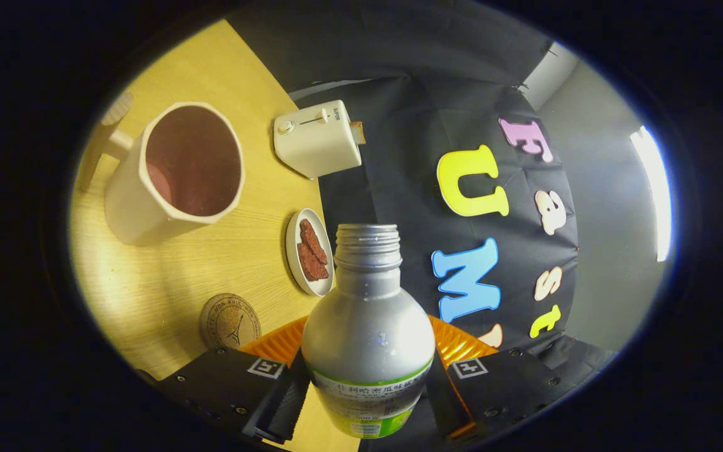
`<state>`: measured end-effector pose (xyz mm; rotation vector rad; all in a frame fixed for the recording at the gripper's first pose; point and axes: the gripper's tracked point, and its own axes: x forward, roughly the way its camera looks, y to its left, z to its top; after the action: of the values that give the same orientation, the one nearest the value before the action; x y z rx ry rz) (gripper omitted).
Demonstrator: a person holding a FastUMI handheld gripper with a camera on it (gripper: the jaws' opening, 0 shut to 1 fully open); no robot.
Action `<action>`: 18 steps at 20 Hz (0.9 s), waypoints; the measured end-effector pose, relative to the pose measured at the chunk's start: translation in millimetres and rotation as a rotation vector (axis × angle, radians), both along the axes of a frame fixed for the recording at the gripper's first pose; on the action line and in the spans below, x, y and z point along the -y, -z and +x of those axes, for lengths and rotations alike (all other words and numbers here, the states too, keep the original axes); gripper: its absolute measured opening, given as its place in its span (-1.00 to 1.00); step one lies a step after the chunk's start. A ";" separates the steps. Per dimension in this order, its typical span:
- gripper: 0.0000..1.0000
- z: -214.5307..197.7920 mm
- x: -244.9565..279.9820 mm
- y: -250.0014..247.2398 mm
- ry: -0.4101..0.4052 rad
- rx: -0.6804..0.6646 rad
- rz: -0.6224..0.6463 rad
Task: Take the bottle from table, then pour the juice into the cup, finally place the bottle on the coaster
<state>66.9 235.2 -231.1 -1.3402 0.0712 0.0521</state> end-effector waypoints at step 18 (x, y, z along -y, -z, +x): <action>0.61 0.7 28.6 -16.7 0.059 -0.138 1.029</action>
<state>67.6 206.6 -214.4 -0.3043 0.1724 0.1130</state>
